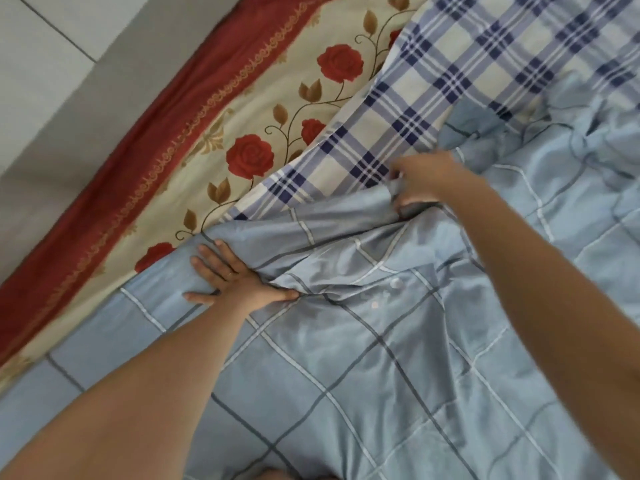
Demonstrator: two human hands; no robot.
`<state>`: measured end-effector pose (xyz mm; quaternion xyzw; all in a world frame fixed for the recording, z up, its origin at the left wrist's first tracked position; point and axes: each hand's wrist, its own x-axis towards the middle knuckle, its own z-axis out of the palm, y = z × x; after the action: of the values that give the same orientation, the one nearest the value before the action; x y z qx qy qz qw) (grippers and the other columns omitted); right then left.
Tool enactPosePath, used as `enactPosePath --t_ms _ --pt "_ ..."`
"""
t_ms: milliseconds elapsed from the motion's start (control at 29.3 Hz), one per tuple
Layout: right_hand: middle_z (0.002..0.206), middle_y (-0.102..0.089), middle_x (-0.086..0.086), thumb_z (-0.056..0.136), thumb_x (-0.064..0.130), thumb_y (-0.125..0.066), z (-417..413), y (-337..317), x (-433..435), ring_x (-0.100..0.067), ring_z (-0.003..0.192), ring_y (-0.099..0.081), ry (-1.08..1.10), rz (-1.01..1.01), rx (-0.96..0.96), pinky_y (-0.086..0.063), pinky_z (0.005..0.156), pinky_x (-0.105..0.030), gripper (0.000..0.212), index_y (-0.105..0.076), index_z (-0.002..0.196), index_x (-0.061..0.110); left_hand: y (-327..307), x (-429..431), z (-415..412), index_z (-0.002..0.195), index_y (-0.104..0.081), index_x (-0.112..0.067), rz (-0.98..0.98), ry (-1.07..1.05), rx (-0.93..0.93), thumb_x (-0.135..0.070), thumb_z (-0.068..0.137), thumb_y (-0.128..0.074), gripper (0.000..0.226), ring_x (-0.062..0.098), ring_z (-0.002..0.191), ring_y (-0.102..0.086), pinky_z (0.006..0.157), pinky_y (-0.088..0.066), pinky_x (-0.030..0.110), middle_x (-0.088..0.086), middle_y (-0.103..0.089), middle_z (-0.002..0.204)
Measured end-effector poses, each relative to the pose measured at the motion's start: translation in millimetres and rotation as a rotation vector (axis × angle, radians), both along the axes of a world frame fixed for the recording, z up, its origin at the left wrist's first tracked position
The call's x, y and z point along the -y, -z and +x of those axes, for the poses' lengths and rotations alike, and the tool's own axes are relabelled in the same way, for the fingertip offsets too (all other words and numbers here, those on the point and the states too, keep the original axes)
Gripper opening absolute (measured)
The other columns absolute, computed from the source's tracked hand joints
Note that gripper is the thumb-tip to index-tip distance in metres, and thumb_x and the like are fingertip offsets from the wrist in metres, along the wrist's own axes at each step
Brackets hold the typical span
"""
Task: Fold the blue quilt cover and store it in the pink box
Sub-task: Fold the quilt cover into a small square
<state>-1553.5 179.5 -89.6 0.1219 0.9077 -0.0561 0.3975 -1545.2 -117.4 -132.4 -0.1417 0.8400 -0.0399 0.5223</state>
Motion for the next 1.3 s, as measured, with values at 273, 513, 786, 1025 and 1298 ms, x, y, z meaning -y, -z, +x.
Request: enactPosePath --t_ms 273,513,786,1025,1298 --pt "0.071 -0.067 -0.005 0.061 0.001 -0.069 133.3 -38.0 48.7 -0.026 0.061 -0.063 -0.153 -0.020 -0.630 -0.048 0.070 -0.031 0.031 -0.069 0.090 0.012 -2.7 4.2 2.5 0.093 0.066 -0.005 0.050 0.001 -0.018 -0.088 0.025 -0.067 0.171 0.038 0.126 0.046 0.101 0.005 0.075 0.016 0.068 0.111" --pt "0.135 -0.046 -0.010 0.092 0.031 -0.057 207.3 -37.6 89.6 -0.032 0.103 -0.059 0.130 -0.083 -0.083 -0.047 0.079 -0.036 0.076 -0.012 0.152 0.019 -13.3 27.0 33.8 0.142 0.031 -0.009 0.254 0.126 -0.222 -0.083 0.059 -0.059 0.143 0.034 0.139 0.029 0.105 0.005 0.070 0.013 0.037 0.149" --pt "0.108 -0.063 -0.018 0.096 0.059 -0.031 193.7 -44.8 111.4 -0.033 0.096 -0.062 0.382 -0.246 0.044 -0.041 0.073 -0.033 0.079 0.012 0.152 0.022 -29.0 69.2 144.8 0.130 -0.037 -0.010 0.756 0.295 -0.940 -0.030 0.081 -0.053 0.055 0.035 0.131 -0.026 0.103 -0.022 0.058 0.021 -0.030 0.140" --pt "0.088 -0.063 -0.012 0.096 0.011 -0.048 202.8 -52.7 99.2 -0.021 0.071 -0.058 0.658 -0.597 0.333 -0.052 0.066 -0.032 0.037 -0.044 0.132 0.006 -41.7 -17.5 110.4 0.134 -0.051 -0.024 0.789 0.712 -0.740 -0.031 0.091 -0.051 0.043 0.026 0.143 -0.021 0.110 -0.011 0.058 0.003 -0.035 0.151" --pt "0.144 -0.035 -0.013 0.089 0.025 -0.062 229.3 -49.4 82.4 -0.030 0.125 -0.040 0.127 -0.159 -0.001 -0.039 0.101 -0.042 0.065 -0.030 0.145 0.024 -28.5 -23.4 177.8 0.090 -0.066 -0.017 0.771 1.138 -0.487 -0.003 0.046 -0.083 0.048 0.023 0.077 -0.062 0.068 -0.048 0.033 0.001 -0.064 0.084"
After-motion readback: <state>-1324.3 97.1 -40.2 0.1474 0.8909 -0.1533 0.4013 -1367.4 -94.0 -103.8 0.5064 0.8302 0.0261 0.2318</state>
